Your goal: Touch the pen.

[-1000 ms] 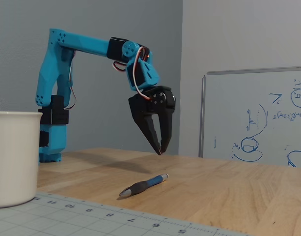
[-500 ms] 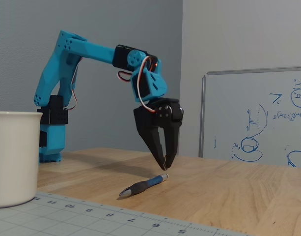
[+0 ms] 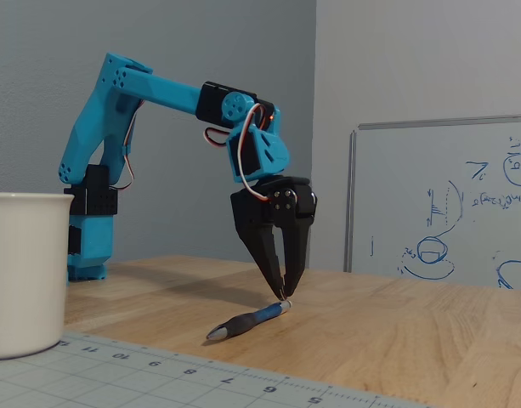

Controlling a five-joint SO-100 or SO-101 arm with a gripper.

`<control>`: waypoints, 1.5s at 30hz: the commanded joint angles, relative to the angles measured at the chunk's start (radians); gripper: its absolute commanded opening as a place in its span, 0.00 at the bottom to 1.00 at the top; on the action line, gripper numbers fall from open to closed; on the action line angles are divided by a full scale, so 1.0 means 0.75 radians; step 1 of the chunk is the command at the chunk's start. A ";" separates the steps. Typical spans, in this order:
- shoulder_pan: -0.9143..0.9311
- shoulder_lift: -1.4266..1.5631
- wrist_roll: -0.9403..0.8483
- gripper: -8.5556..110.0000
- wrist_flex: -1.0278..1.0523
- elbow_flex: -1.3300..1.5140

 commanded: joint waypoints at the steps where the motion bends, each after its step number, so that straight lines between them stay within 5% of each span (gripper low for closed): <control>1: 0.008 0.022 -0.012 0.08 -0.020 -0.100; 45: 0.196 0.110 -0.008 0.08 0.000 -0.110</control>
